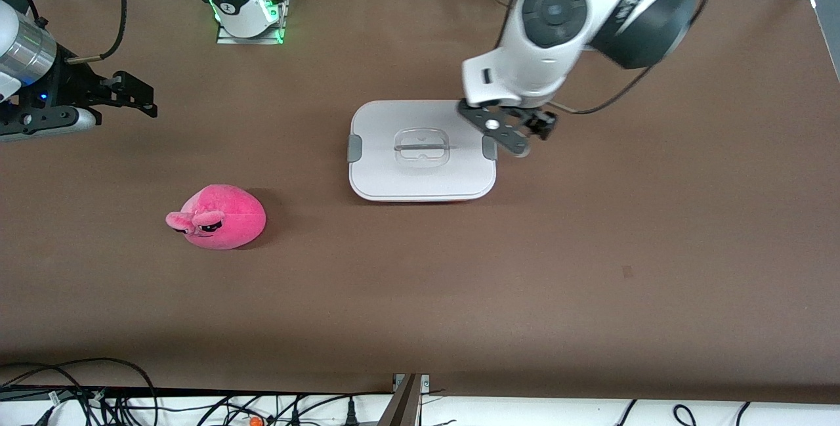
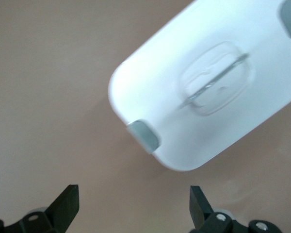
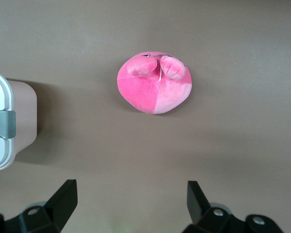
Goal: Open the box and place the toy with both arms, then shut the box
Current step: 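Move the left gripper over the white box lid handle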
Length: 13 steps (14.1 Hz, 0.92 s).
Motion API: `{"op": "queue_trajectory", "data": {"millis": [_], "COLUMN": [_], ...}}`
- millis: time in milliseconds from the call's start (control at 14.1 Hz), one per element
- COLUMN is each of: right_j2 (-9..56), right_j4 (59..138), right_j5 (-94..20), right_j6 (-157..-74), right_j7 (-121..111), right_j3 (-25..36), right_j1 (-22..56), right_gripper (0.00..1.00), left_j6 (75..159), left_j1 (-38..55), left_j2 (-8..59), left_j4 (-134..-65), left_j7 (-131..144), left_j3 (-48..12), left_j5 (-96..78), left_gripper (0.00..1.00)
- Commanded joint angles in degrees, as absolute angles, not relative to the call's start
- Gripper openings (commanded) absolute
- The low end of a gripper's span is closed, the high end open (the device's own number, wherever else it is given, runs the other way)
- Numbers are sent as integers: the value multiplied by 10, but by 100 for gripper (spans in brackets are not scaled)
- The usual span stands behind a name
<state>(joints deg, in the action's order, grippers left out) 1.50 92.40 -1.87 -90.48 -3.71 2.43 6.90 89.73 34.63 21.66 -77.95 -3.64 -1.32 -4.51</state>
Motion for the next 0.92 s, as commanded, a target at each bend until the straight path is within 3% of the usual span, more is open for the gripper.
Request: {"op": "queue_trajectory", "data": {"millis": [0, 283, 848], "right_j2": [18, 18, 18], "right_j4": [912, 912, 913], "right_j5": [-13, -13, -13], "right_j6": [-897, -899, -899], "right_j7": [-40, -40, -40], "right_j3": [23, 23, 23], "right_j1": [69, 69, 69], "right_gripper": [100, 100, 100], "left_j6": [948, 1050, 1144], "left_j1": [380, 431, 450], "left_j2": [259, 299, 335], "left_j4": [-763, -774, -799], "left_j7": [-97, -123, -213], "left_j3": [-18, -18, -18], "left_j5": [-59, -46, 13], "left_gripper": [100, 100, 100]}}
